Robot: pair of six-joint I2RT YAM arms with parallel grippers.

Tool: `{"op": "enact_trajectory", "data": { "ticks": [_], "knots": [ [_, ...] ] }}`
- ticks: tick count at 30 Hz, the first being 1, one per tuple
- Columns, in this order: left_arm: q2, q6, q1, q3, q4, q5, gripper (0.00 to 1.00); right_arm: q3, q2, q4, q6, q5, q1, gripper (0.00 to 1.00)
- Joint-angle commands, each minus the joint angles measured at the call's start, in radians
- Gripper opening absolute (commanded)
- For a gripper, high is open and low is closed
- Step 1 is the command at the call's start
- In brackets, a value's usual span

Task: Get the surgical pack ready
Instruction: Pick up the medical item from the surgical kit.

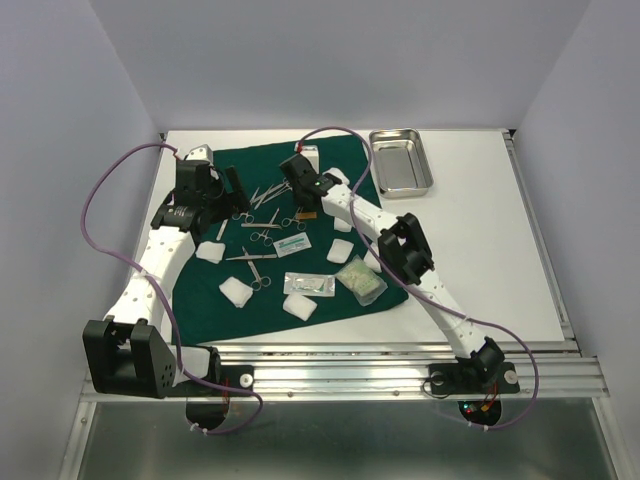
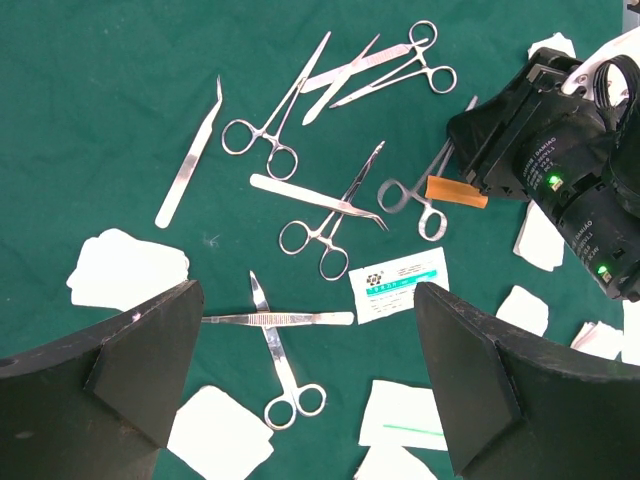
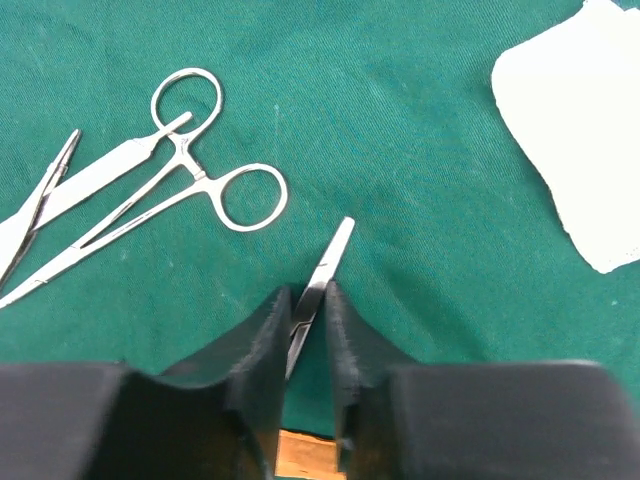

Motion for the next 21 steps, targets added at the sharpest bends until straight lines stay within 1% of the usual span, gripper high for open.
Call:
{"op": "enact_trajectory", "data": {
  "ticks": [1, 4, 5, 9, 11, 14, 18, 21],
  "knots": [
    [-0.038, 0.008, -0.005, -0.011, 0.009, -0.007, 0.99, 0.019, 0.013, -0.001, -0.015, -0.011, 0.008, 0.21],
    [-0.032, 0.007, -0.003, -0.007, 0.009, -0.007, 0.99, 0.014, -0.007, 0.013, -0.014, -0.045, 0.008, 0.15],
    [-0.03, 0.005, -0.005, -0.007, 0.009, -0.007, 0.99, 0.013, -0.013, 0.016, -0.014, -0.05, 0.008, 0.11],
    [-0.02, 0.005, -0.003, 0.005, 0.007, 0.001, 0.99, -0.004, -0.045, 0.025, -0.015, -0.065, 0.008, 0.08],
    [-0.013, 0.005, -0.003, 0.009, 0.009, 0.002, 0.99, -0.02, -0.071, 0.036, -0.012, -0.114, 0.008, 0.08],
    [-0.009, 0.002, -0.003, 0.005, 0.015, 0.008, 0.99, -0.043, -0.109, 0.048, 0.005, -0.169, 0.008, 0.01],
    [-0.01, 0.001, -0.003, -0.002, 0.017, 0.011, 0.99, -0.083, -0.16, 0.06, 0.012, -0.175, 0.008, 0.01],
    [-0.01, 0.001, -0.003, -0.005, 0.017, 0.01, 0.99, -0.119, -0.206, 0.071, 0.014, -0.145, 0.008, 0.01]
  ]
}}
